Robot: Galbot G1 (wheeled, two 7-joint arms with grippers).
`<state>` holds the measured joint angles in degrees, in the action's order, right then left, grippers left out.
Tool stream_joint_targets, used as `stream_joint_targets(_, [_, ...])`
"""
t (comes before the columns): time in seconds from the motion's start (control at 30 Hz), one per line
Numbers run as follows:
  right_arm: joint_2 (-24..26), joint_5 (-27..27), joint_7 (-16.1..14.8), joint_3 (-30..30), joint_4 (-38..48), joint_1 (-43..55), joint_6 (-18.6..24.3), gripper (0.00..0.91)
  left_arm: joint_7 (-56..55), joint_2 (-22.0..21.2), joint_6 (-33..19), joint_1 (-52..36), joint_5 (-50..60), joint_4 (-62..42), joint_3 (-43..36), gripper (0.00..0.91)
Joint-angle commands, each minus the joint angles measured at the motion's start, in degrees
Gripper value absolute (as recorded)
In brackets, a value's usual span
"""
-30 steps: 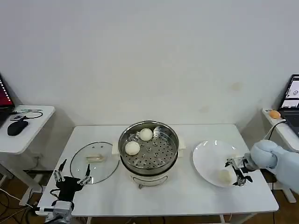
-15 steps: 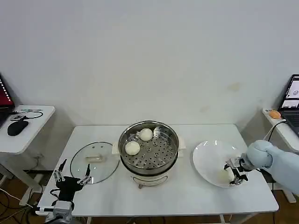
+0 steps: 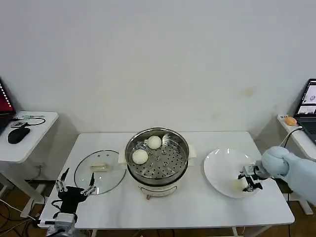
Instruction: Take steamed baozi put them in steamer then cover it.
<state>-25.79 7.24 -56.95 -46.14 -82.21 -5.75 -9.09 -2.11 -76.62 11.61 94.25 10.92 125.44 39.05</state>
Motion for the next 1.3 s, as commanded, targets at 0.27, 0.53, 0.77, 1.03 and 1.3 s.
stream_joint_targets(0.27, [0.22, -6.42, -1.16, -6.63, -0.19, 23.30, 0.36, 0.564, -0.02, 0.38, -0.05, -0.42, -0.46, -0.96, -0.01, 0.907])
stream_joint_targets(0.53, [-7.56, -11.90, -1.30, -21.65, 1.13, 45.30, 1.17, 0.564, 0.01, 0.37, 0.10, -0.17, -1.09, -0.30, 0.60, 0.907])
stream_joint_targets(0.77, [-21.06, -15.36, 0.24, -23.04, 0.82, 46.56, -0.59, 0.574, -0.04, -0.39, 0.26, 0.35, -0.94, 1.05, 1.39, 0.907])
stream_joint_targets(1.03, [-31.68, -17.52, 1.23, -24.29, -0.31, 43.19, 0.17, 0.574, -0.05, -1.46, 0.20, 1.72, -0.71, 2.57, 3.36, 0.907])
stream_joint_targets(1.3, [-37.58, -15.92, 1.30, -28.49, -1.96, 40.89, 7.32, 0.564, -0.07, -2.29, 0.20, 2.44, -0.74, 3.76, 5.15, 0.907])
